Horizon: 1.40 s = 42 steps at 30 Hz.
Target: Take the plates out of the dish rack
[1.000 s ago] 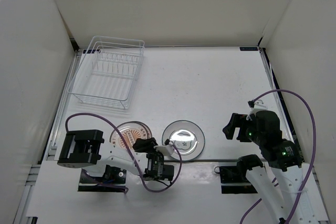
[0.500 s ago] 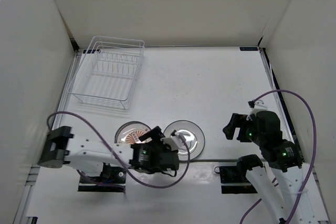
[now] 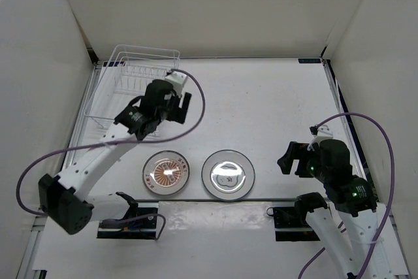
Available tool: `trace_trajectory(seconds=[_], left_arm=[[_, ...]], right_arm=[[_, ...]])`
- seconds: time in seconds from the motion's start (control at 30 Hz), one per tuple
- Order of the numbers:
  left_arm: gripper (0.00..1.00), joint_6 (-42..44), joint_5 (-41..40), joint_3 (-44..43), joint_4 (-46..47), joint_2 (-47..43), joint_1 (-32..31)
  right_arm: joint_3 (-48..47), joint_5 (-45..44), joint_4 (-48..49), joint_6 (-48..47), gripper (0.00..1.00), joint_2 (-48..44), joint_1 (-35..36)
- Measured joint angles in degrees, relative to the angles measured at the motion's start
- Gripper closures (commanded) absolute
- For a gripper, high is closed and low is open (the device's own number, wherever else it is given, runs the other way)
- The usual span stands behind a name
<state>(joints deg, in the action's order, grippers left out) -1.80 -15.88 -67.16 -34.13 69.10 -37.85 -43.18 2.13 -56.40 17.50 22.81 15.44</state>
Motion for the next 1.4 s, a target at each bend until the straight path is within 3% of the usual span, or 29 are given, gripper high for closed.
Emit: trace_trajectory(seconds=[0.03, 0.07, 0.17, 0.3, 0.43, 0.53, 0.67, 0.8, 1.13, 1.4], left_arm=[[0.33, -0.17, 1.9, 0.22, 1.2, 1.99, 3.61], [0.37, -0.63, 3.21, 0.46, 2.25, 4.0, 6.82], [0.39, -0.85, 7.3, 0.48, 4.92, 10.6, 14.62], [0.36, -1.2, 9.75, 0.13, 6.8, 18.05, 18.91], [0.39, -1.05, 10.16, 0.0, 8.5, 21.94, 20.17], [0.51, -0.81, 10.16, -0.37, 10.01, 24.3, 20.9], [0.74, -1.25, 10.38, -0.15, 11.26, 27.12, 22.18], [0.88, -2.1, 9.57, 0.46, 12.37, 27.23, 22.1], [1.0, -3.89, 3.85, 0.24, 13.35, 28.0, 19.26], [1.0, -10.1, -0.81, 0.31, 13.62, 28.13, 17.51]], right_arm=[[0.0, 0.0, 0.0, 0.0, 0.1, -0.04, 0.0], [0.0, 0.0, 0.0, 0.0, 0.1, -0.07, 0.0], [0.02, 0.02, 0.0, 0.0, 0.1, -0.17, 0.02], [0.02, 0.2, 0.0, -0.02, 0.1, -0.33, 0.02], [0.22, 0.48, 0.0, -0.04, 0.1, -0.33, 0.02], [0.26, 0.7, -0.02, -0.07, 0.1, -0.33, 0.02], [0.35, 0.74, -0.02, -0.09, 0.1, -0.33, 0.02], [0.42, 0.87, -0.02, -0.11, 0.1, -0.33, 0.02], [0.61, 0.94, -0.02, -0.13, 0.1, -0.33, 0.02], [0.61, 0.98, -0.02, -0.13, 0.1, -0.33, 0.02]])
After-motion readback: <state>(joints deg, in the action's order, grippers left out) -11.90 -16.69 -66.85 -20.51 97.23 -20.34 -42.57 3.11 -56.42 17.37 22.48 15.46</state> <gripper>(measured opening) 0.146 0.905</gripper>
